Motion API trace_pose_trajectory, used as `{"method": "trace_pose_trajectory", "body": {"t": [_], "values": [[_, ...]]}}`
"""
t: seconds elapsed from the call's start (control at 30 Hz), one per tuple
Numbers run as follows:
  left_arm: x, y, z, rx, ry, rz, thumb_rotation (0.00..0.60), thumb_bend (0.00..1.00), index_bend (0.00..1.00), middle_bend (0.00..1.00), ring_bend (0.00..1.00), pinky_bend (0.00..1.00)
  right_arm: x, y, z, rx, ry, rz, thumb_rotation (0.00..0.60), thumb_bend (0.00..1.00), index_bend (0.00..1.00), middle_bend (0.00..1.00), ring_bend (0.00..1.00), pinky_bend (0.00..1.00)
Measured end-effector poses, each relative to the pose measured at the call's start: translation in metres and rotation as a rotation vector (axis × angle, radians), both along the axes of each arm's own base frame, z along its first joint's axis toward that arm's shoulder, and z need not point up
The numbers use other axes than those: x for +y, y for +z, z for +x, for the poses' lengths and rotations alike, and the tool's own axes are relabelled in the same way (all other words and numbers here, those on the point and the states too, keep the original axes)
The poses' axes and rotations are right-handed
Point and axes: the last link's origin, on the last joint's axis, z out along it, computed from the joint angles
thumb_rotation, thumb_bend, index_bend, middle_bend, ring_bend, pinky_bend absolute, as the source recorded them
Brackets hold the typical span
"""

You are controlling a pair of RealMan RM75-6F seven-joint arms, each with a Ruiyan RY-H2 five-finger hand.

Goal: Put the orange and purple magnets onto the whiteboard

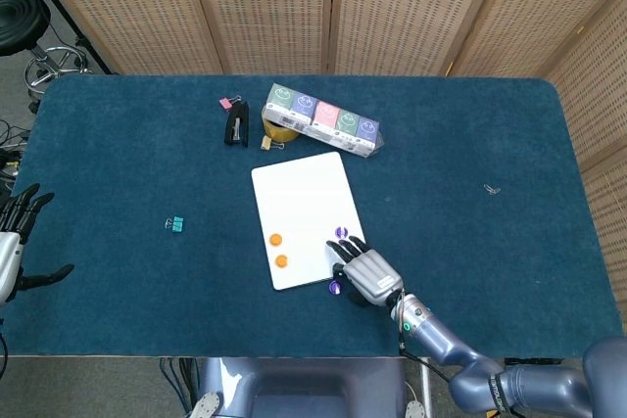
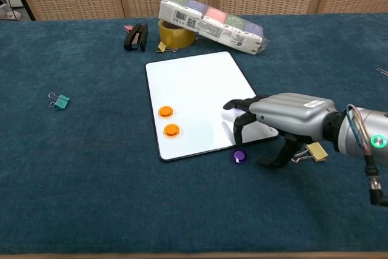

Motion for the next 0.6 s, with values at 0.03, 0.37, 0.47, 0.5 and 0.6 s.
{"method": "trace_pose_trajectory", "body": {"t": [0.03,0.37,0.47,0.5,0.6], "values": [[0.0000,0.0001,-0.0001,0.000,0.000,0.000,0.600,0.07,0.12,0.00,0.00,0.00,-0.0002,0.0000,0.0004,0.000,0.000,-0.001,0.600,0.36,0.34,0.00,0.00,0.00],[0.0001,0.0008,-0.0003,0.000,0.000,0.002,0.600,0.07,0.12,0.00,0.00,0.00,0.0020,-0.0025,-0.0003,0.001,-0.001,0.004,0.600,0.36,0.35,0.00,0.00,0.00],[-0.0002,0.0009,-0.0002,-0.002,0.000,0.001,0.600,0.07,0.12,0.00,0.00,0.00,0.0035,-0.0042,0.0007,-0.004,0.000,0.008,0.600,0.36,0.35,0.00,0.00,0.00],[-0.0002,0.0009,-0.0001,-0.003,0.000,0.001,0.600,0.07,0.12,0.00,0.00,0.00,0.0036,-0.0047,0.0008,-0.006,0.000,0.009,0.600,0.36,0.35,0.00,0.00,0.00],[-0.0003,0.0011,-0.0002,-0.003,0.000,0.001,0.600,0.07,0.12,0.00,0.00,0.00,0.0035,-0.0056,0.0009,-0.008,-0.001,0.009,0.600,0.36,0.35,0.00,0.00,0.00]]}}
